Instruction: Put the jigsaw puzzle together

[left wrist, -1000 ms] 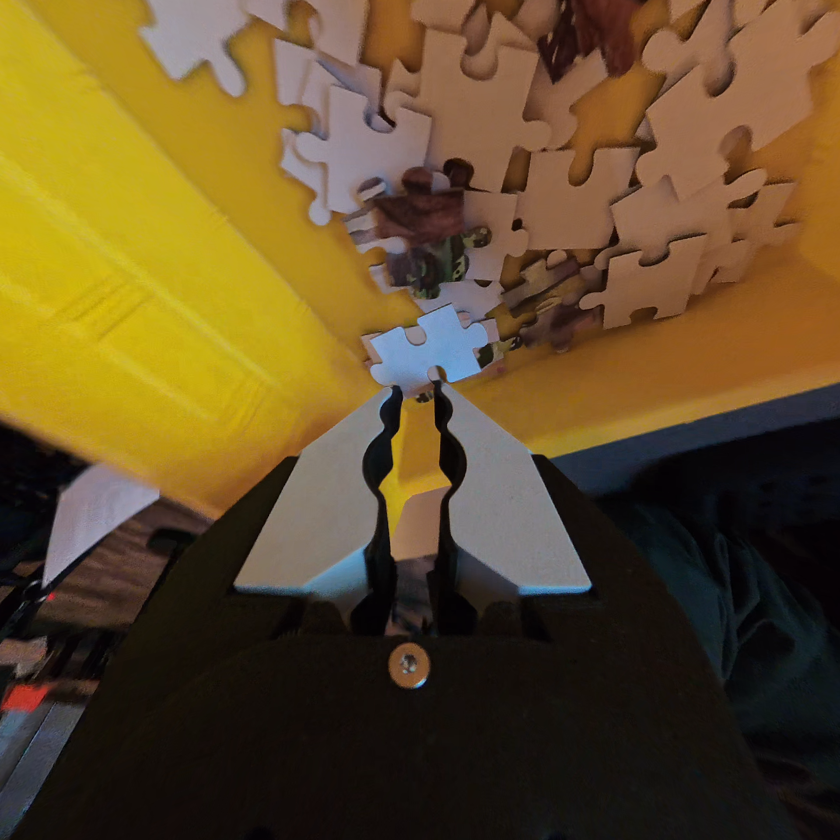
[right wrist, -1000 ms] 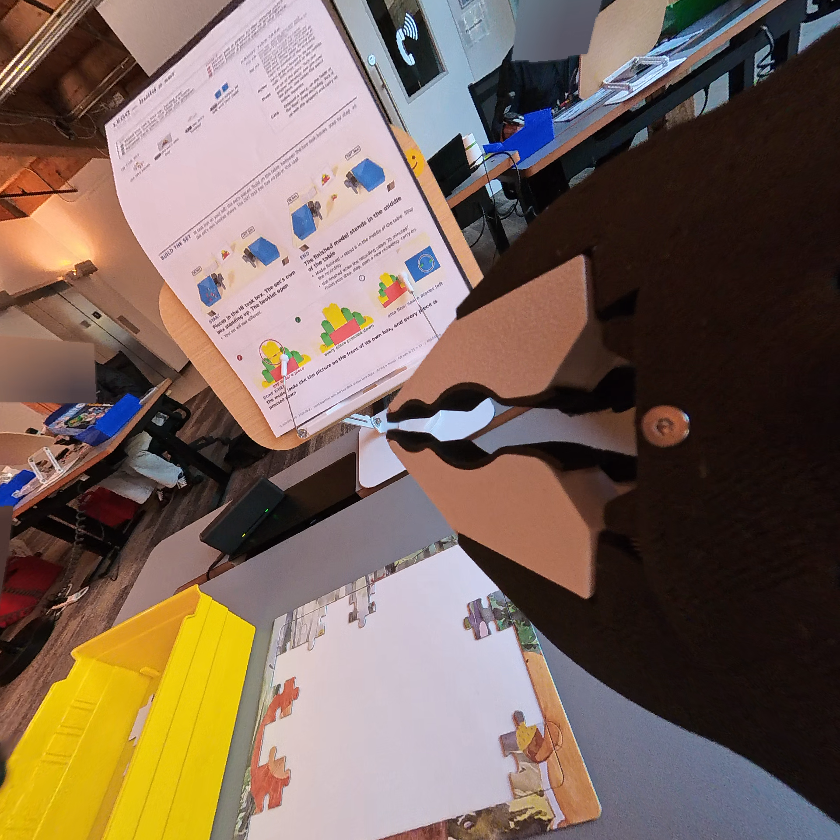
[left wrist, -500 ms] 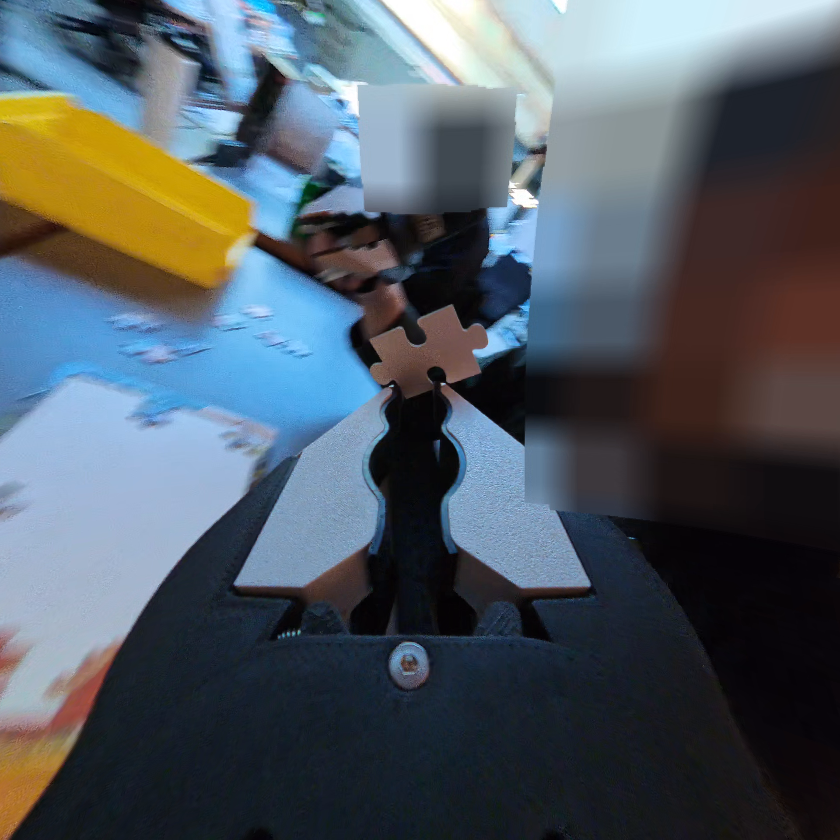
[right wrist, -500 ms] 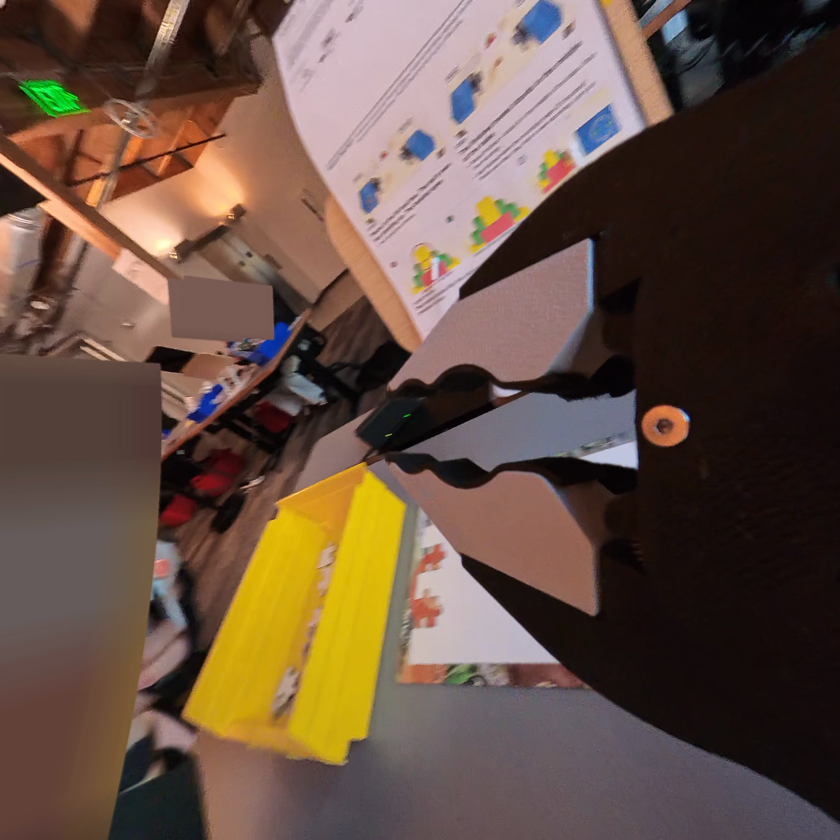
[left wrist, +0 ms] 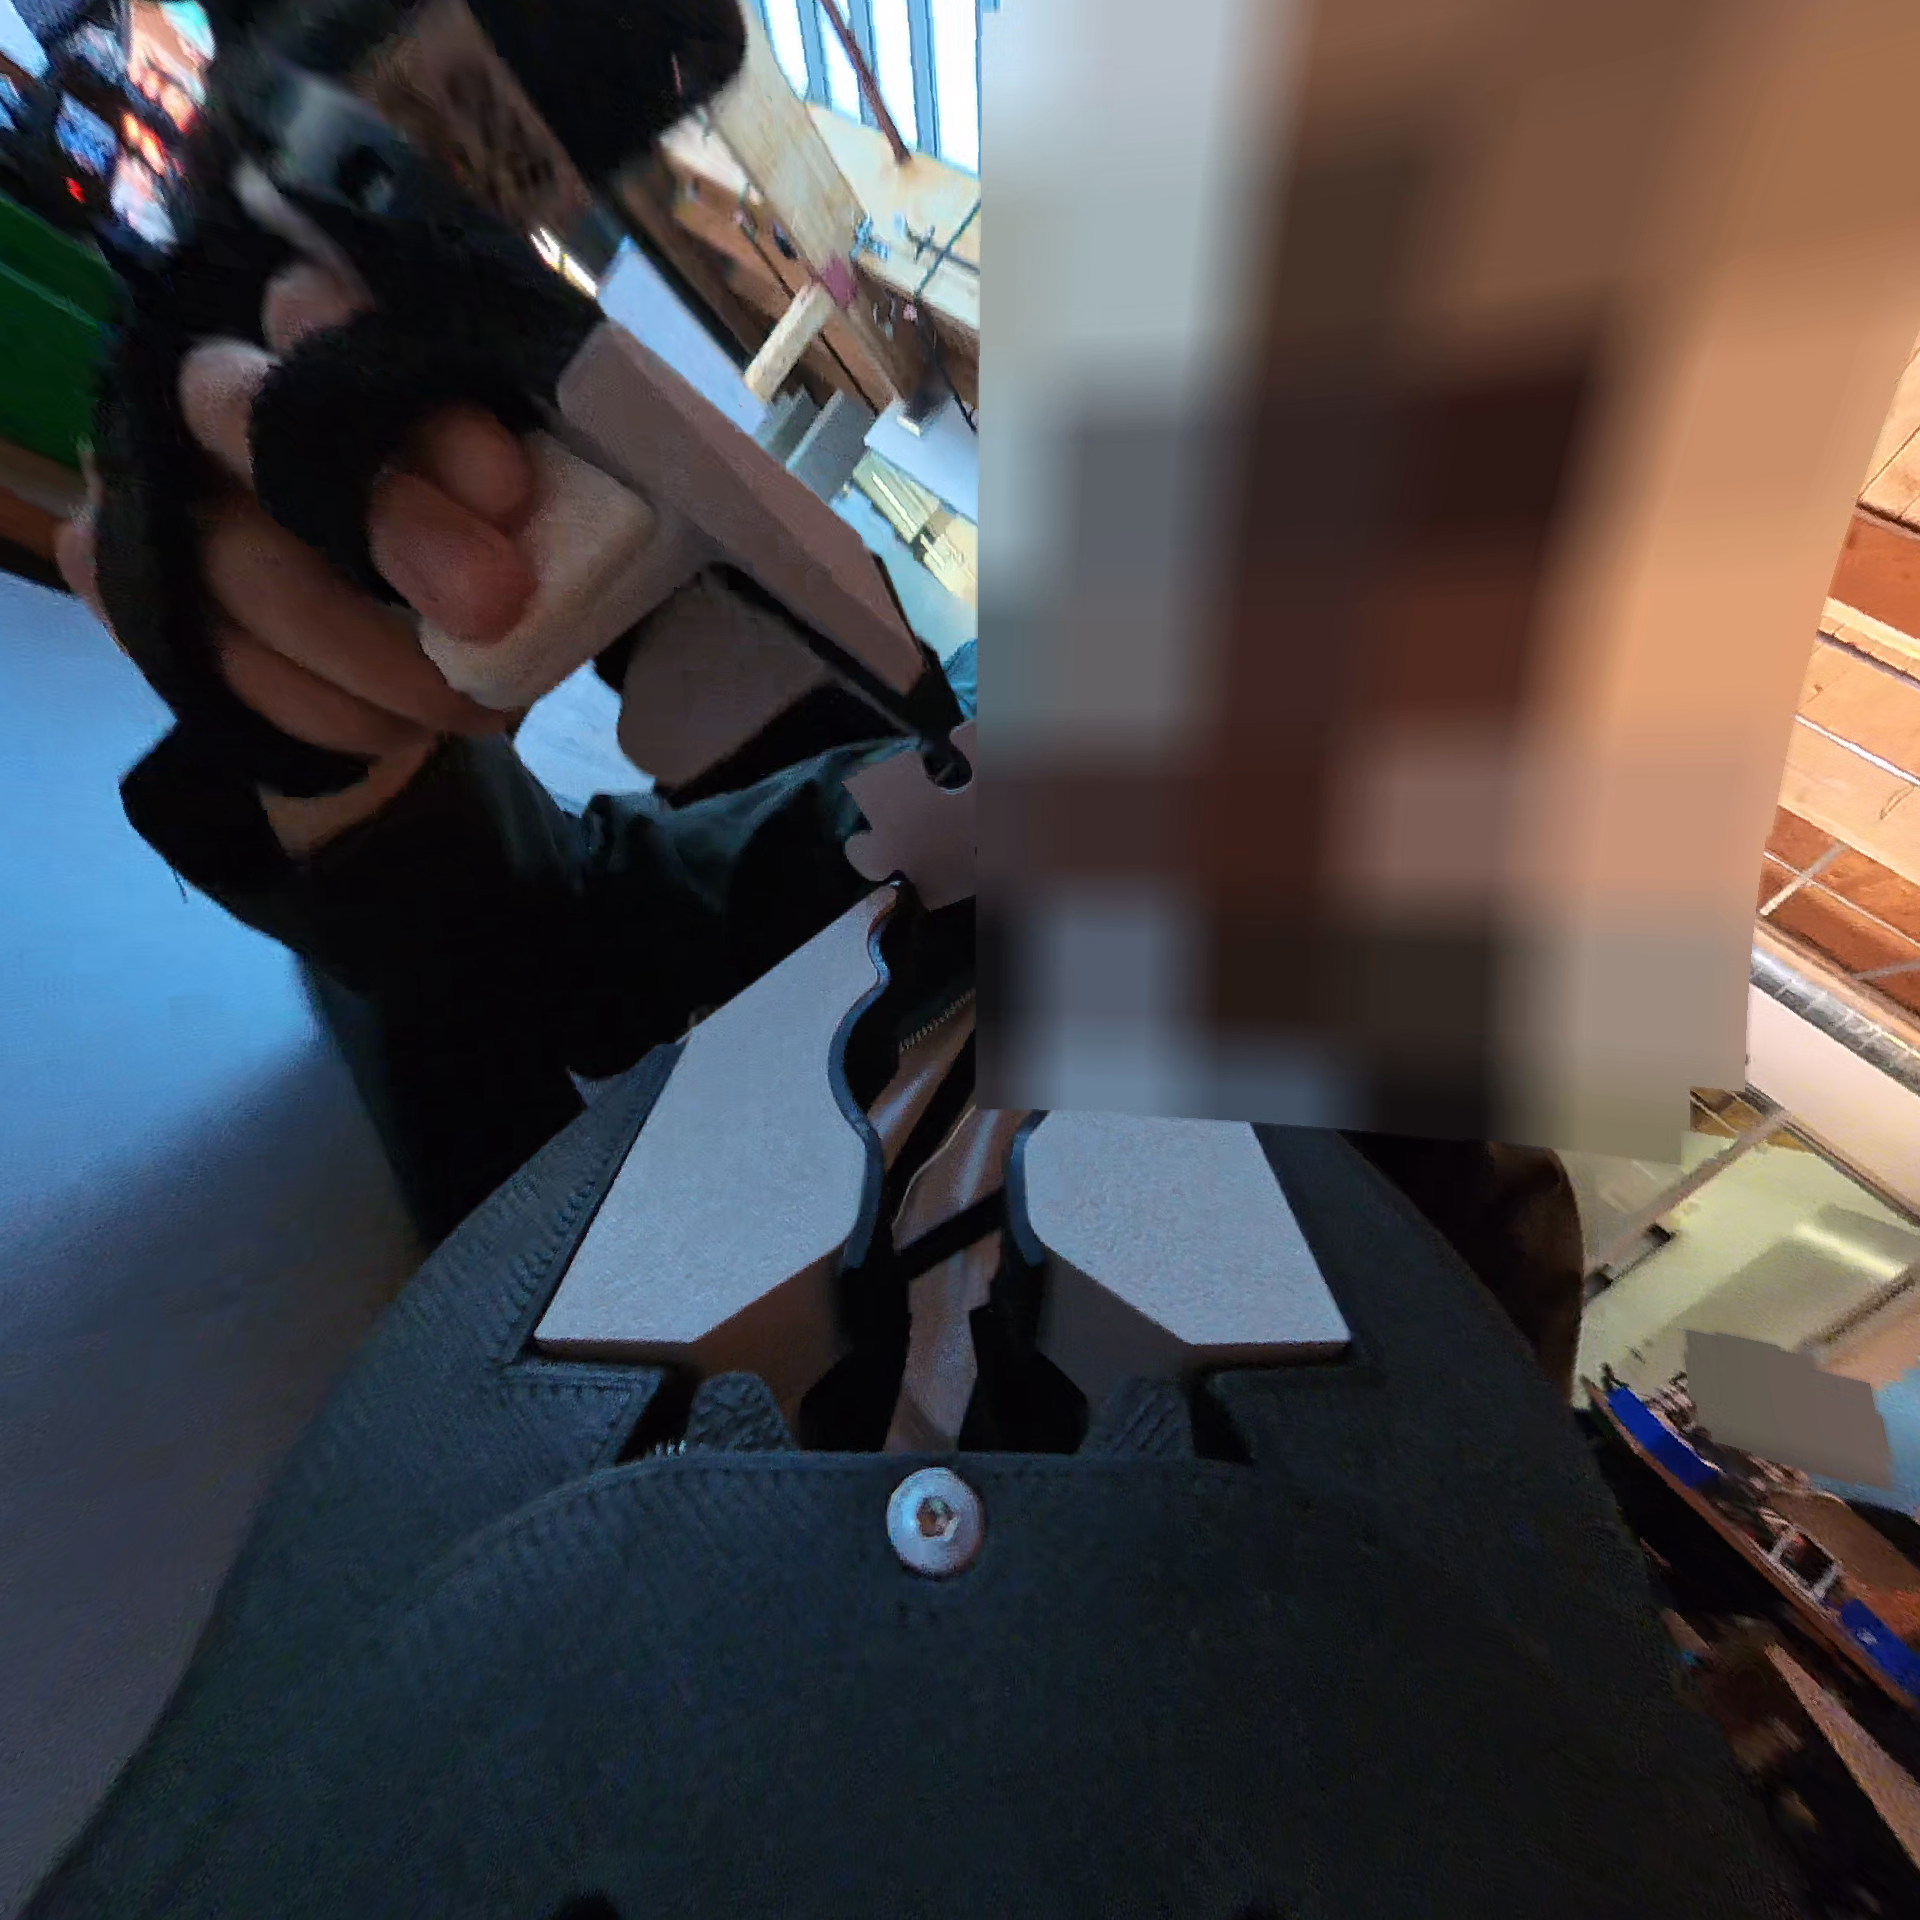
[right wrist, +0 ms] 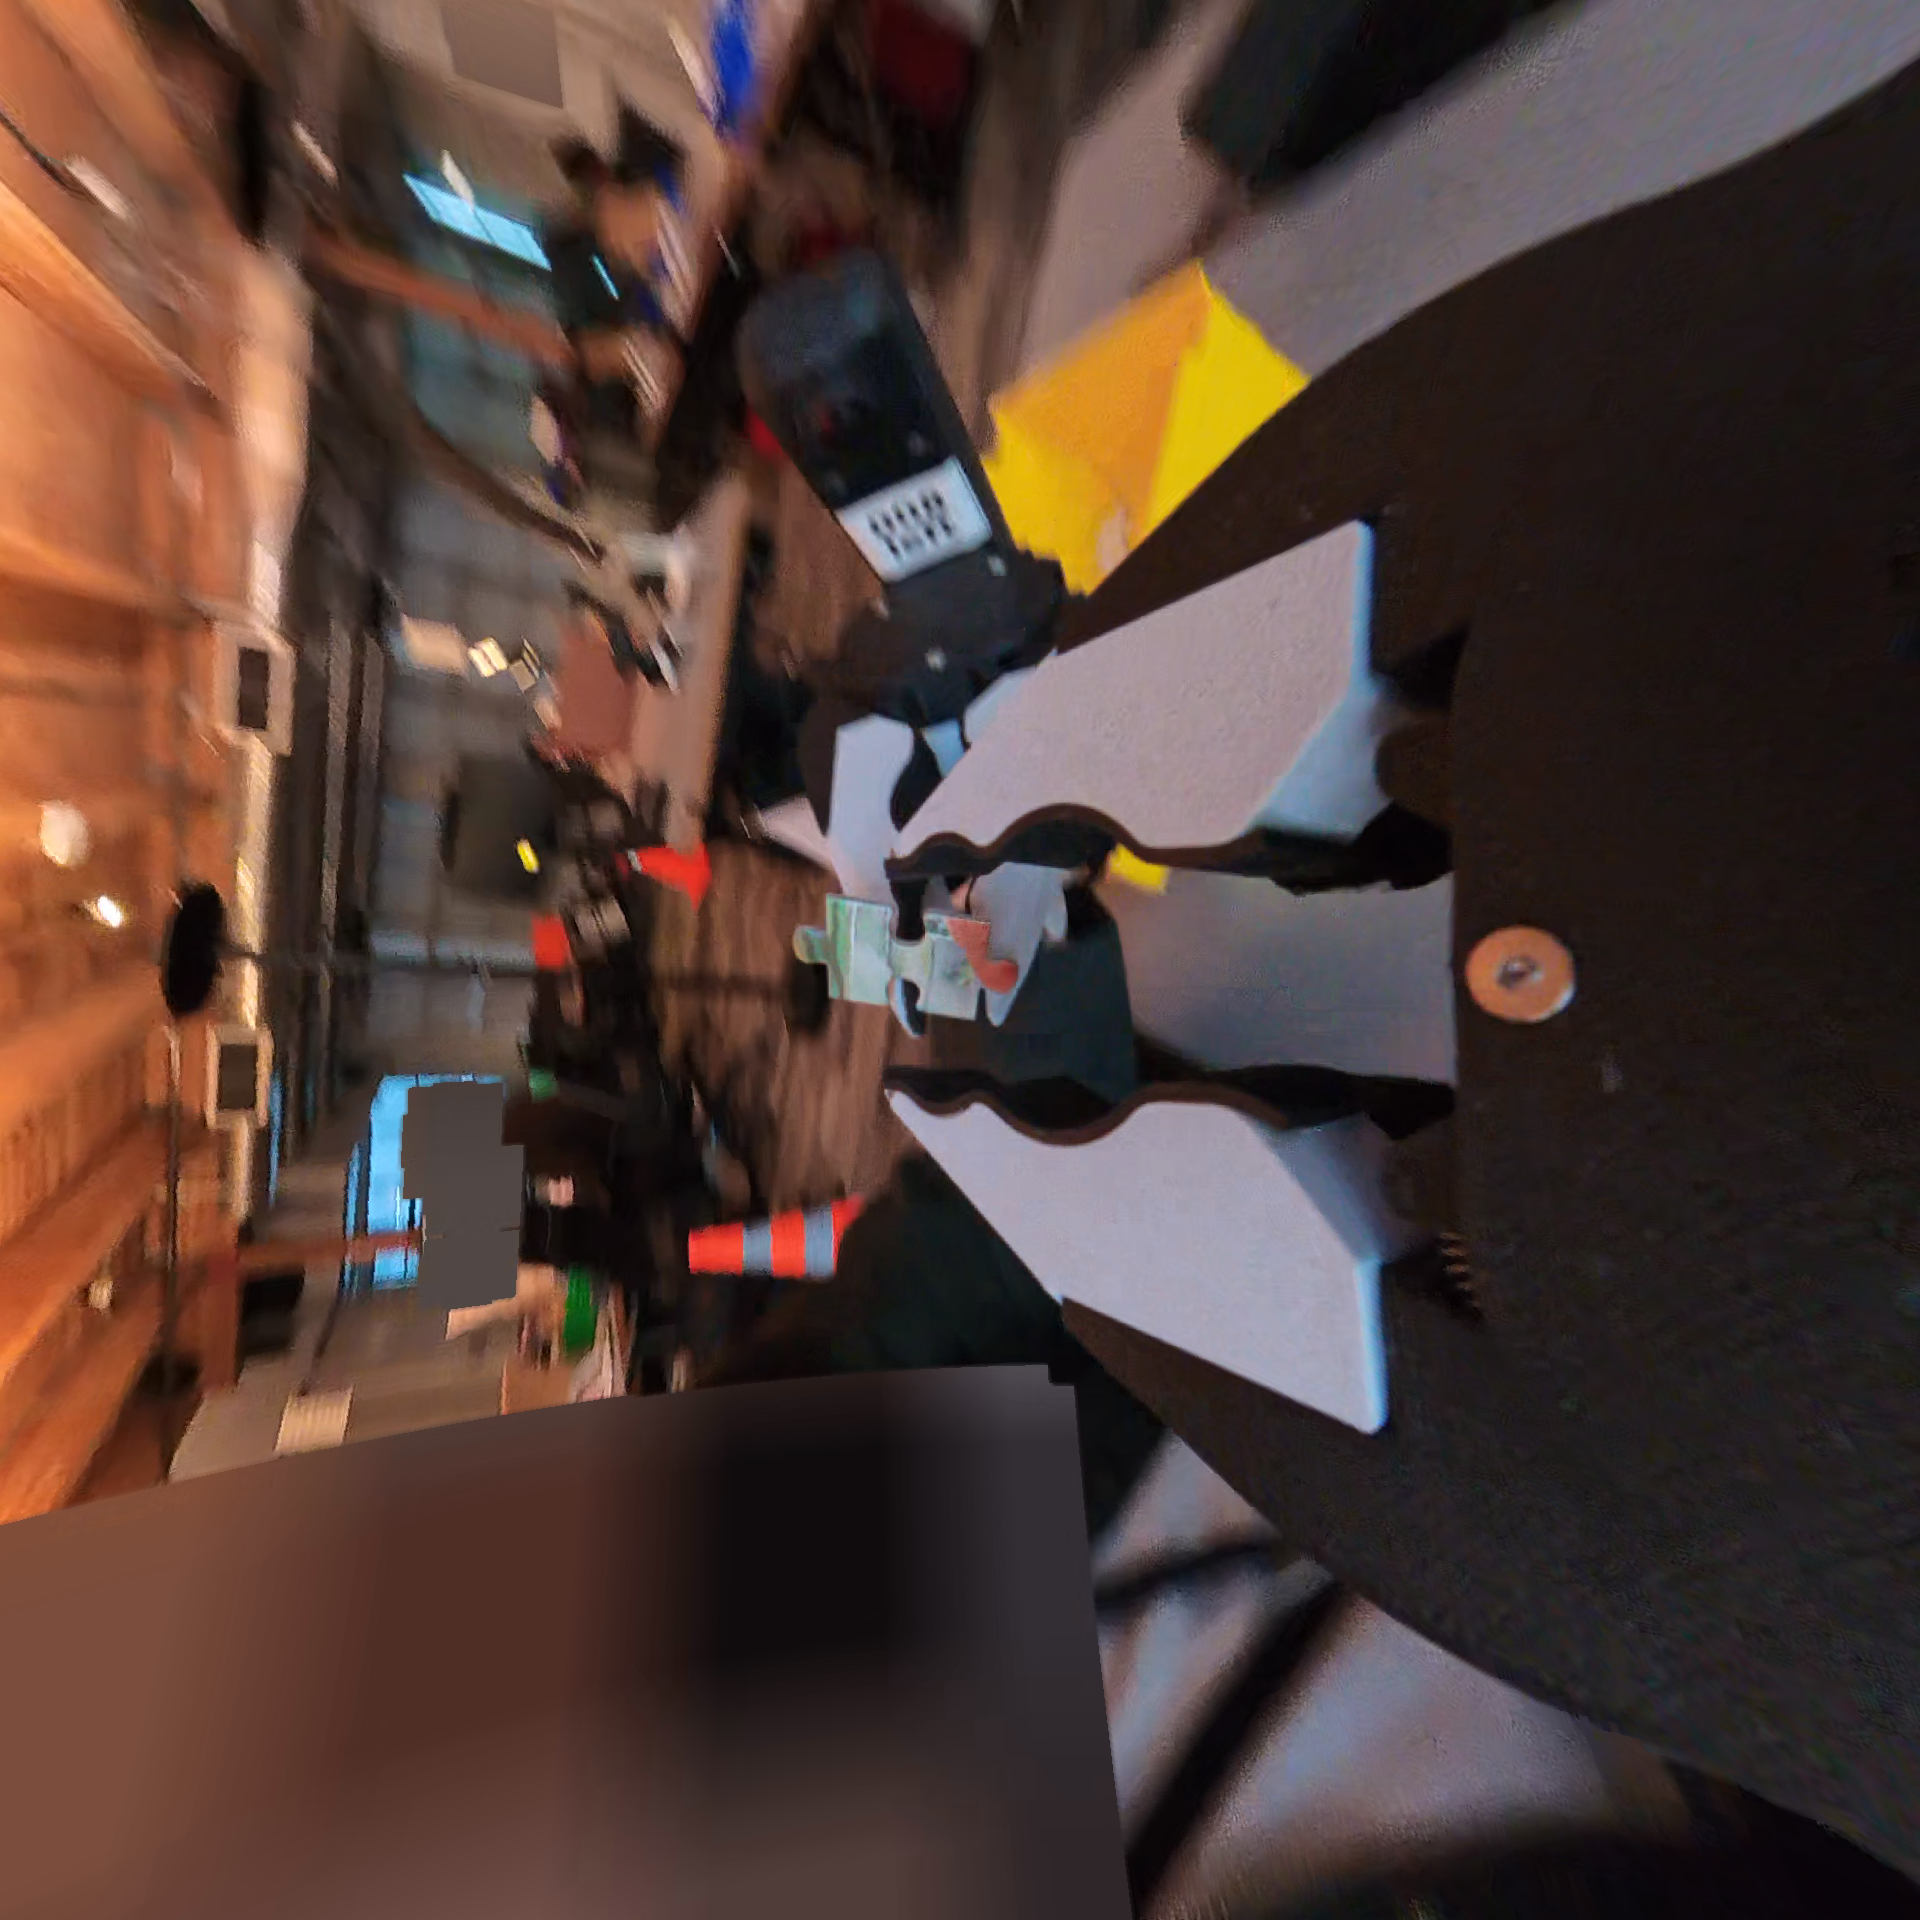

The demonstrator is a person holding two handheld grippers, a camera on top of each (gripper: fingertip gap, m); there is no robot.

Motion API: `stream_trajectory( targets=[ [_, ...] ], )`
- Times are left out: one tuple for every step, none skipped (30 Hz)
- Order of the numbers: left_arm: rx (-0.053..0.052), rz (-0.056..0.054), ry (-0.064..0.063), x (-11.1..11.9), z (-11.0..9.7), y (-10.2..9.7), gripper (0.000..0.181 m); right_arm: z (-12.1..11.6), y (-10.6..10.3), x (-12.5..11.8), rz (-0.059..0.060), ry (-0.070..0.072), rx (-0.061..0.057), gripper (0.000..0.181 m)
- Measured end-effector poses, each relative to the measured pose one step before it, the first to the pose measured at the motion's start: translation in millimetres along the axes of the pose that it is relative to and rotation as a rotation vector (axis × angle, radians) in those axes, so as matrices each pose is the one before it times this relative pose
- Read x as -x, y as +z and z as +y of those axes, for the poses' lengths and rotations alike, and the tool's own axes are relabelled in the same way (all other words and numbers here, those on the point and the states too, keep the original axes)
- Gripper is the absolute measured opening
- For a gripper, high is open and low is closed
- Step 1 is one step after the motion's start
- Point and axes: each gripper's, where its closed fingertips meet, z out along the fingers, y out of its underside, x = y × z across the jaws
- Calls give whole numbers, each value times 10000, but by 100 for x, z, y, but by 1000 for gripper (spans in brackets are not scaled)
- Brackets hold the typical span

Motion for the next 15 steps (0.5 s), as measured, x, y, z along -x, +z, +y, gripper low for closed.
stream_trajectory(
  targets=[
    [331,26,-166,639,720,317,11,600,-693,22,-410,602,207,35],
    [323,120,-171,573,728,368,11,497,-602,-384,-84,355,52,34],
    [344,59,-304,724,710,375,11,555,-450,-255,-135,246,58,31],
    [355,16,-398,768,691,336,11,658,-269,37,-284,221,173,27],
    [292,129,-344,507,607,280,11,567,-124,142,-293,204,135,27],
    [190,134,-253,410,458,173,11,462,20,141,-234,175,121,27],
    [107,6,-208,530,316,72,11,649,128,239,-238,148,293,26],
    [27,-5,-180,481,159,-22,11,881,192,405,-290,58,481,25],
    [-34,26,-186,375,54,-89,11,820,239,332,-179,-49,454,25],
    [-80,0,-186,384,-19,-155,11,745,259,20,20,-56,397,25],
    [-77,-31,-184,389,-22,-167,11,821,272,11,-25,-11,468,22],
    [-56,-49,-177,382,25,-157,11,725,251,49,-101,24,401,14],
    [-22,-73,-163,394,70,-131,11,505,223,-5,-114,51,256,7],
    [7,-33,-163,307,125,-121,11,339,103,90,-212,122,165,1],
    [-20,28,-163,171,89,-115,11,260,-9,16,-165,355,105,0]
  ],
)
